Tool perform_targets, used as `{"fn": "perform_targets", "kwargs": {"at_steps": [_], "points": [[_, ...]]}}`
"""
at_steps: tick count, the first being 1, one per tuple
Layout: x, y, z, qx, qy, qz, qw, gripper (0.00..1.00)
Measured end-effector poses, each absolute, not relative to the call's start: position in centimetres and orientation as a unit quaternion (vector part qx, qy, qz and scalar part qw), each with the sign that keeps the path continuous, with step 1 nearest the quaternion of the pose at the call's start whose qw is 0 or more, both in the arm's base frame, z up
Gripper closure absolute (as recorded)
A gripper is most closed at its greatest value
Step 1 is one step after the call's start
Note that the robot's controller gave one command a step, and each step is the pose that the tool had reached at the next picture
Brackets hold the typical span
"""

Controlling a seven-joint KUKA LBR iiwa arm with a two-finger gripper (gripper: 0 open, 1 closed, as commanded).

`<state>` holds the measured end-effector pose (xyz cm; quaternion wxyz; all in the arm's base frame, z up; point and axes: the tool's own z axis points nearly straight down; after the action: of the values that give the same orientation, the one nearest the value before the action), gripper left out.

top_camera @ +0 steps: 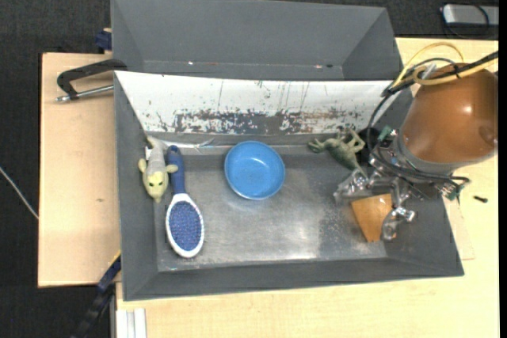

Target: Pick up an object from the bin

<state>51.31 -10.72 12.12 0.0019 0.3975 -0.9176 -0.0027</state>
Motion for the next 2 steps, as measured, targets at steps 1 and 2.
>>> {"fn": "perform_targets", "kwargs": {"at_steps": [1,2], "points": [[53.4,-13.2,7.2,0.534,-0.846,-0.008,-0.006,0.00],[59.7,-12.2,7.2,0.492,-0.871,0.001,-0.005,0.00]]}}
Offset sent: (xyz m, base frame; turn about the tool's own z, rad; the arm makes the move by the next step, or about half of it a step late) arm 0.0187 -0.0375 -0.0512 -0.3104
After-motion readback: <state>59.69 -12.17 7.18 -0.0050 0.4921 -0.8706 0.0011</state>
